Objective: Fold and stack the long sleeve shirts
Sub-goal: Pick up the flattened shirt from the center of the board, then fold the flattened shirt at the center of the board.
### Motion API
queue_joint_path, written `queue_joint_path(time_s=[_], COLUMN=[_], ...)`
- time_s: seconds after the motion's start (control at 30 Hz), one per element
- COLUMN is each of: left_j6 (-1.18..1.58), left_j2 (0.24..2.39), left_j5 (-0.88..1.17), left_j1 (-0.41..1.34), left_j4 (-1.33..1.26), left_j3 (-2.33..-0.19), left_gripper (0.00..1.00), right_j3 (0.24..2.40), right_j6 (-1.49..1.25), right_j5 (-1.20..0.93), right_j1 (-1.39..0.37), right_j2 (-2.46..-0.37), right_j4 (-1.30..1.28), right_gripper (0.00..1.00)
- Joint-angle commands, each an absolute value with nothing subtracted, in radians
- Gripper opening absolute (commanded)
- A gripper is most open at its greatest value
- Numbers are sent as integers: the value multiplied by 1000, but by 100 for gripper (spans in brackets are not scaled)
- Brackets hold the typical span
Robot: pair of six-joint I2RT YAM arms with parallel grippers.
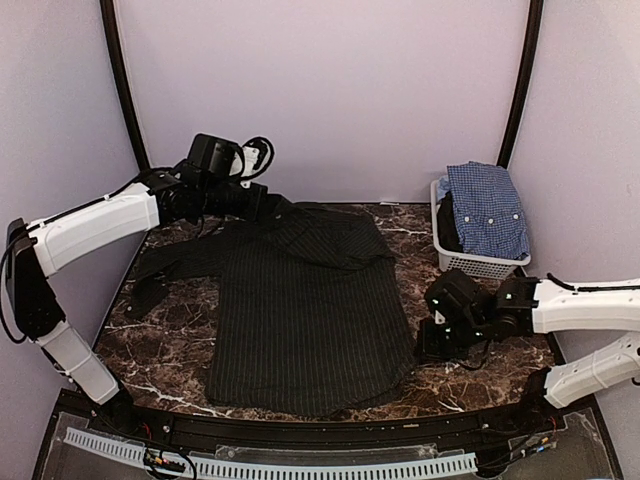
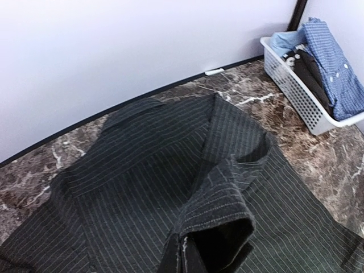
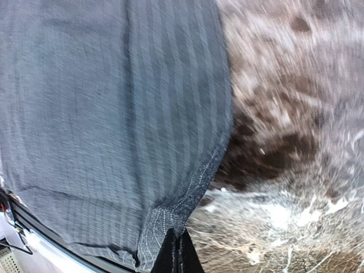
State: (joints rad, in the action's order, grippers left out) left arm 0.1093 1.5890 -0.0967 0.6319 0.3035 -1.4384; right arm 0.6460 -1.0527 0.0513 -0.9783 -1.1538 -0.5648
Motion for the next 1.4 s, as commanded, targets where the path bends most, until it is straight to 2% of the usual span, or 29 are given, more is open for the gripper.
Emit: queue_joint_path(time_s=[0.0, 0.23, 0.47, 0.67, 1.37], left_j6=[113, 71, 63, 62, 76], left_j2=[1512, 1538, 1581, 1616, 1658], left_j5=[-302, -483, -530, -529, -484], left_j1=[627, 607, 521, 452, 339], left_j4=[245, 179, 173, 156, 136], left_j3=[-1430, -1493, -1572, -1595, -1696], left_gripper=[0, 0, 0, 0, 0], right_j3=[743, 894, 976, 973, 1044], right_j6=[-976, -859, -805, -792, -751], right_j5=[114, 120, 44, -37, -183], right_j1=[-1002, -1104, -1194, -1205, -1205], right_j2=[-1184, -1367, -1537, -1590, -1692], right_j4=[-577, -549, -448, -349, -278], right_gripper=[0, 0, 0, 0, 0])
